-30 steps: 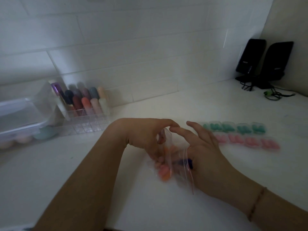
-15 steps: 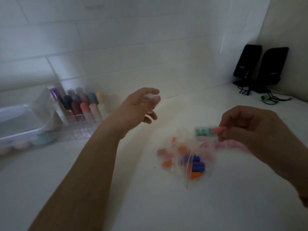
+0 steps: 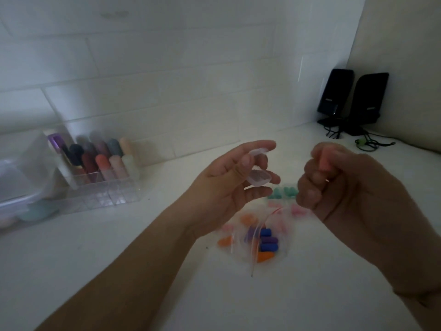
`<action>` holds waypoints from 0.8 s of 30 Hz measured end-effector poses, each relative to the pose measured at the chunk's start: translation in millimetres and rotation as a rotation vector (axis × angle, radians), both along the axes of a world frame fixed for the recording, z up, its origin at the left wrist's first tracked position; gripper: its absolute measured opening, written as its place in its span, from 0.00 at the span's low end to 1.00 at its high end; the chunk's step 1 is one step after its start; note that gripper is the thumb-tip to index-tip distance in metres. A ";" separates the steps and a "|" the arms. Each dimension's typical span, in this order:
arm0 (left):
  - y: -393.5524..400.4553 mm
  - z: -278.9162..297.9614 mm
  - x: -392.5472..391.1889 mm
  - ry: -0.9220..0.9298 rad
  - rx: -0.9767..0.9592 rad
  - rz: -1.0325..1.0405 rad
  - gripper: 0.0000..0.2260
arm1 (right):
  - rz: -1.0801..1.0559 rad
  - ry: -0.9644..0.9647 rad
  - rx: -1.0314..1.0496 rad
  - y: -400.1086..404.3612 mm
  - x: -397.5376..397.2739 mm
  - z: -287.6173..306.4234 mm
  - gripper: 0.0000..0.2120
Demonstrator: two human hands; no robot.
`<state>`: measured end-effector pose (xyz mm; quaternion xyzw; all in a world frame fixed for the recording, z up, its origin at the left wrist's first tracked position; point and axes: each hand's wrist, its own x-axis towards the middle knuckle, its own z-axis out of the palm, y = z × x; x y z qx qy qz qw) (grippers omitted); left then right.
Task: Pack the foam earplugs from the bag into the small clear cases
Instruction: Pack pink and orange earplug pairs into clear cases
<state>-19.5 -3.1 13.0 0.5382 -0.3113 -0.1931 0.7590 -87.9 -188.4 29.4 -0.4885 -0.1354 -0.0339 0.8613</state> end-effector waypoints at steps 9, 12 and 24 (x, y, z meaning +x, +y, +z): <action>-5.4 -4.3 -6.3 0.053 -0.049 -0.055 0.17 | -0.654 -0.391 -1.030 23.3 -6.1 -20.3 0.08; -7.5 -5.5 -7.4 0.121 -0.023 -0.025 0.17 | -0.698 -0.349 -1.026 24.5 -6.6 -20.7 0.09; -3.0 -4.6 -5.3 0.113 0.050 -0.112 0.19 | -0.765 -0.482 -1.205 27.3 -4.1 -28.7 0.10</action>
